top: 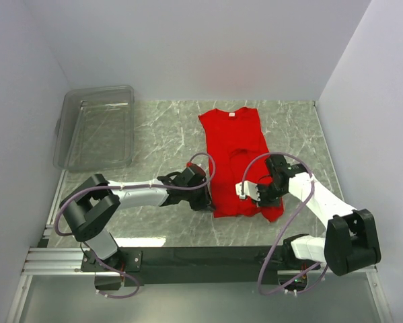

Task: Fold and stack the t-shirts

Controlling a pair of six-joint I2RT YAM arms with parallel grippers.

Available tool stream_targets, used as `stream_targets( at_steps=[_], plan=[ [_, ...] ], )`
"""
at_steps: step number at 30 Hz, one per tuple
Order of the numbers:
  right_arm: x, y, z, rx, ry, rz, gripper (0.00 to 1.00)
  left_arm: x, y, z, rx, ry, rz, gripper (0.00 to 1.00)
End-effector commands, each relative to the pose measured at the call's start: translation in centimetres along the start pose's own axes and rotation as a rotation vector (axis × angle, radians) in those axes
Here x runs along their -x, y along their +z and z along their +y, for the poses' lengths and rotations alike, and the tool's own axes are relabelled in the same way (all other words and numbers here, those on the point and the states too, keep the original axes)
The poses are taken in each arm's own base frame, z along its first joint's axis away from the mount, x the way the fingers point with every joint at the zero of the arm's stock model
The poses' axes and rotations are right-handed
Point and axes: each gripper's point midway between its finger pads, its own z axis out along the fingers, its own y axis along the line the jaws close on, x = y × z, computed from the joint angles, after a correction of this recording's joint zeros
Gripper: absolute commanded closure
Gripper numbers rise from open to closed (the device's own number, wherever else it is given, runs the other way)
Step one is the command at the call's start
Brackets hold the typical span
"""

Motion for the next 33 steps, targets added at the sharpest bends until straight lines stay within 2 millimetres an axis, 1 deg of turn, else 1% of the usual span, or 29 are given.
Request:
stream_targets(
  at_steps=[1,2,4,5,6,7,8,9,10,13,17,19,20,22,23,25,26,28,29,30,31,32,33],
  plan=[
    [1.5,-1.4,0.4,-0.002,-0.013,-0.066,1.0,0.9,-1.4,-3.3,-0.1,0.052,-0.023,0.99],
    [1.9,-1.9,0.9,0.003,-0.017,-0.082,1.0,1.0,-1.6,-3.6,-0.108,0.061,-0.024,0.99],
    [2.3,-3.0,0.7,-0.013,-0.029,-0.097,1.0,1.5,-2.5,-4.8,-0.134,0.08,-0.043,0.99],
    [2.5,-3.6,1.3,-0.003,-0.026,-0.105,1.0,1.6,-2.7,-4.9,-0.128,0.094,-0.042,0.99],
    [2.7,-4.0,1.4,0.004,-0.054,-0.111,1.0,2.0,-3.2,-5.9,-0.148,0.105,-0.052,0.99],
    [3.1,-4.7,1.2,-0.004,-0.06,-0.125,1.0,2.1,-3.5,-6.4,-0.153,0.111,-0.056,0.99],
    [3.1,-5.1,1.8,0.019,-0.059,-0.133,1.0,2.2,-3.7,-6.6,-0.153,0.121,-0.055,0.99],
    [3.5,-5.3,2.0,0.027,-0.062,-0.15,1.0,2.5,-4.0,-7.5,-0.169,0.127,-0.059,0.99],
    [3.7,-5.7,2.0,0.025,-0.064,-0.157,1.0,2.6,-4.2,-7.8,-0.175,0.133,-0.057,0.99],
    [3.7,-5.9,1.5,0.003,-0.038,-0.168,1.0,3.3,-4.7,-8.8,-0.189,0.138,-0.065,0.99],
    [3.0,-6.3,-0.5,-0.055,-0.008,-0.166,1.0,5.2,-5.1,-9.3,-0.199,0.101,-0.095,0.99],
    [2.5,-6.9,-1.8,-0.075,0.029,-0.168,1.0,5.9,-5.2,-8.9,-0.185,0.08,-0.103,0.99],
    [2.1,-7.2,-2.4,-0.085,0.053,-0.172,1.0,6.6,-5.3,-8.8,-0.177,0.07,-0.123,0.99],
    [1.9,-7.7,-3.8,-0.096,0.072,-0.178,1.0,7.2,-5.5,-8.6,-0.169,0.064,-0.135,0.99],
    [1.9,-7.8,-4.2,-0.097,0.081,-0.183,1.0,7.7,-5.7,-8.7,-0.177,0.062,-0.14,0.99],
    [1.9,-7.8,-5.1,-0.093,0.089,-0.189,1.0,8.0,-5.6,-8.7,-0.189,0.066,-0.132,0.99],
    [2.1,-7.8,-5.4,-0.09,0.091,-0.201,1.0,8.3,-5.7,-9.4,-0.221,0.072,-0.124,0.99],
    [2.4,-7.7,-6.3,-0.083,0.097,-0.218,1.0,8.7,-5.1,-9.7,-0.238,0.082,-0.106,0.99],
    [2.5,-7.7,-6.5,-0.075,0.108,-0.225,1.0,9.2,-5.3,-10.6,-0.264,0.094,-0.106,0.99],
    [2.7,-7.8,-6.9,-0.073,0.112,-0.235,1.0,9.3,-4.7,-10.6,-0.262,0.096,-0.096,0.99],
    [2.8,-7.8,-7.8,-0.07,0.116,-0.238,1.0,9.7,-4.6,-10.8,-0.266,0.097,-0.101,0.99],
    [2.8,-7.7,-8.1,-0.064,0.125,-0.238,1.0,10.6,-4.8,-11.4,-0.28,0.098,-0.117,0.99],
    [3.0,-8.2,-8.8,-0.076,0.12,-0.245,1.0,11.0,-4.4,-11.3,-0.269,0.094,-0.12,0.99]
  ],
)
